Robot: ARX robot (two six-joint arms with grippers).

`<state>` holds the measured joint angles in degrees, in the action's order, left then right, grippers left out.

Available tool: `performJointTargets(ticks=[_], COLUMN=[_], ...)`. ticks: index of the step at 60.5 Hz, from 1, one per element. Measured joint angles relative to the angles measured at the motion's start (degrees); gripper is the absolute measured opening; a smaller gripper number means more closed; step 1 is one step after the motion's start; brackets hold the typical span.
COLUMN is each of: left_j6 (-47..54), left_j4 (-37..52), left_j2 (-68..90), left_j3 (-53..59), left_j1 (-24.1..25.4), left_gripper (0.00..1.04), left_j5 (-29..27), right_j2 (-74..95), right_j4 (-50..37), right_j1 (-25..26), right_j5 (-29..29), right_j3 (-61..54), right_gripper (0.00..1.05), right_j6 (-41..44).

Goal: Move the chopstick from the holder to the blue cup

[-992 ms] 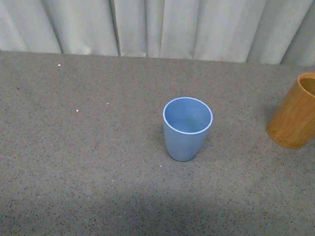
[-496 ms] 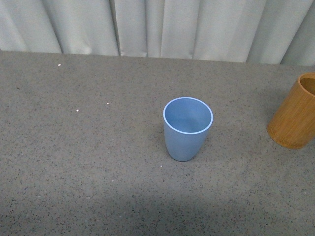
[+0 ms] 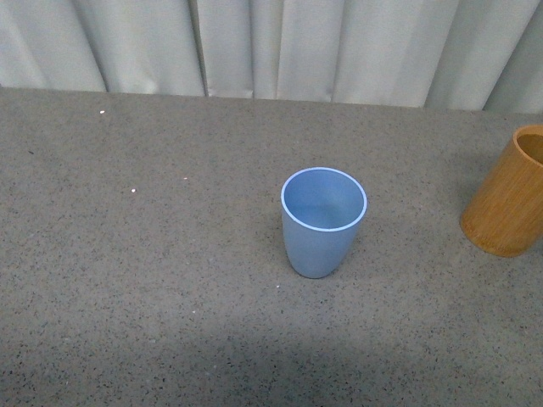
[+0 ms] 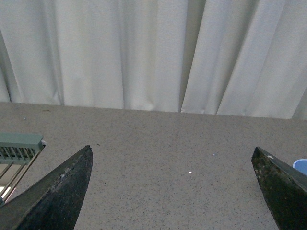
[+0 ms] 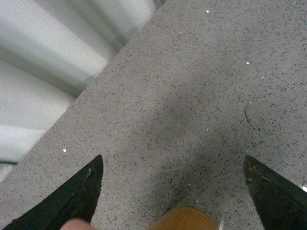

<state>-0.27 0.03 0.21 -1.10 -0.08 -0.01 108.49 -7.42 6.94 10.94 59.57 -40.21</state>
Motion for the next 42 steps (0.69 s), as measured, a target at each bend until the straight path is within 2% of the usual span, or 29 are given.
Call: performJointTargets(ticks=[16,26,42], left_j6=[0.00,0.00,0.00], left_j4=[0.00,0.00,0.00], left_j2=[0.00,0.00,0.00], left_j3=[0.00,0.00,0.00], left_j1=[0.00,0.00,0.00], left_gripper=[0.98,0.98,0.98], left_j5=[0.00,0.00,0.00], right_j2=[1.49,1.51,-0.11], right_j4=[-0.92,-2.12,-3.32], right_j1=[-0.31,-1.09,-1.14], right_j5=[-1.16,-1.60,-1.92], right_j3=[1.20,1.22,0.96], right_gripper=[0.38,0.00,0.01], right_j6=[0.33,0.72,0.83])
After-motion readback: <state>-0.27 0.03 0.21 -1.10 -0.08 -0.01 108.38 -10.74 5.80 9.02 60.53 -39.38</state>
